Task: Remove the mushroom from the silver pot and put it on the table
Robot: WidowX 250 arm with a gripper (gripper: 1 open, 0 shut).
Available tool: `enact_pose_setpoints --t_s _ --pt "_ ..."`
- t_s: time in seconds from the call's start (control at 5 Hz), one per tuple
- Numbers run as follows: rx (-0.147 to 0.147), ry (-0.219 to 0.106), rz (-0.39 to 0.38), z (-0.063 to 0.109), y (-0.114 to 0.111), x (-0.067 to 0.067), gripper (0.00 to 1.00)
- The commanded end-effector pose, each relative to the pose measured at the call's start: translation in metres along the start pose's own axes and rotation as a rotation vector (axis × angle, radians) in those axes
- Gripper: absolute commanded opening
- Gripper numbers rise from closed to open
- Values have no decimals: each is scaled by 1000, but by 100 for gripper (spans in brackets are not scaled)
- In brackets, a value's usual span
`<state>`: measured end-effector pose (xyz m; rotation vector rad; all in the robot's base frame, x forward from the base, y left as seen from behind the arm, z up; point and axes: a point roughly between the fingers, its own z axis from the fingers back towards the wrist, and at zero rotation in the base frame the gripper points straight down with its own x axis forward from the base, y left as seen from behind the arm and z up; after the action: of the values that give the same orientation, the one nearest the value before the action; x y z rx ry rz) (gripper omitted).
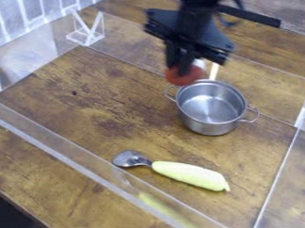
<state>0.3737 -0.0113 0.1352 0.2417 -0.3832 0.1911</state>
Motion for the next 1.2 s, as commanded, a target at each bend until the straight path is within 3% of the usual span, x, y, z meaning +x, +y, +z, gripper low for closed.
enact_pose_setpoints --t_s 0.0,0.4,0.8,1.0 --pt "-23 -69 57 6 48 5 0" --pt "-50 -9 94 -27 90 -4 0" --pt "-25 44 183 -33 91 -23 0" --pt "-28 65 193 -40 100 -24 0"
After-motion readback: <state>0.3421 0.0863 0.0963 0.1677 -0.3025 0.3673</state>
